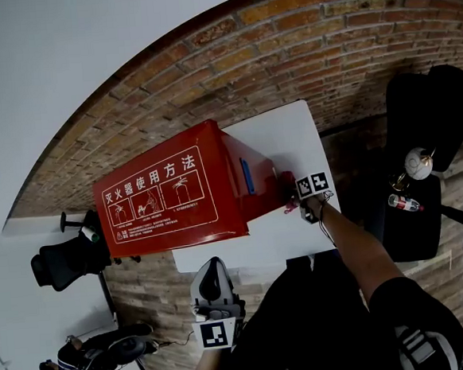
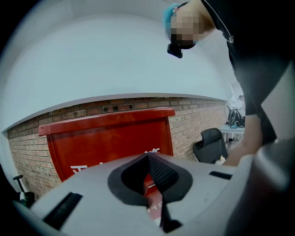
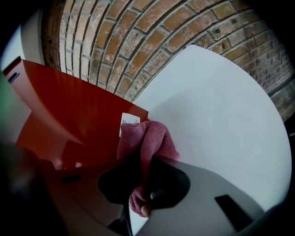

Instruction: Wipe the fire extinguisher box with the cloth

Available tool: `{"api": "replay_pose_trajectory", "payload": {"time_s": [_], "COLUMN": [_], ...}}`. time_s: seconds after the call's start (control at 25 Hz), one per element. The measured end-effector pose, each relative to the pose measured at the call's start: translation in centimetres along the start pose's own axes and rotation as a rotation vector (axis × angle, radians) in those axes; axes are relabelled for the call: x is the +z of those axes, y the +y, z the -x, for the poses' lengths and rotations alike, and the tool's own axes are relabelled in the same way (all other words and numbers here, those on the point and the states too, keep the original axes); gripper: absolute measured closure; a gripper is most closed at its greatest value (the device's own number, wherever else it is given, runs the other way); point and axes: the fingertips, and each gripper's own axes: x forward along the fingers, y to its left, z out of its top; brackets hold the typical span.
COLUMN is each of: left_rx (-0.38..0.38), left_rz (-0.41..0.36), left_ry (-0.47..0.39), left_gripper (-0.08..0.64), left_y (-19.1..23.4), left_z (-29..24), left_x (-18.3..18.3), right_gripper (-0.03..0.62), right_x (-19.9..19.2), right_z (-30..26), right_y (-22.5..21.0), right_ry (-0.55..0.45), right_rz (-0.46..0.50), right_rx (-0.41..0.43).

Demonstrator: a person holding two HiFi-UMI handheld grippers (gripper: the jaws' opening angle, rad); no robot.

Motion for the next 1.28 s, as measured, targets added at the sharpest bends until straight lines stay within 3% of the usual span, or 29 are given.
{"api": "replay_pose_trajectory", "payload": {"time_s": [0.64, 1.28], "left_rx": [-0.029, -0.049], "left_rz": [0.011, 0.014], "left_ry": [-0.018, -0.046], "left_gripper": [0.511, 0.511], "left_y": [-0.6, -1.0], "left_z": [-0.1, -0.6], "left_x": [0.1, 0.7], "right_gripper": [0.531, 0.531], "right_x": [0.6, 1.9], "right_z": [2.6, 5.6], "right_y": [3.6, 7.8], "right_ry": [-0.046, -0.092], "right_rz": [-0.019, 0.037], "right_rx": [0.113, 0.162]}}
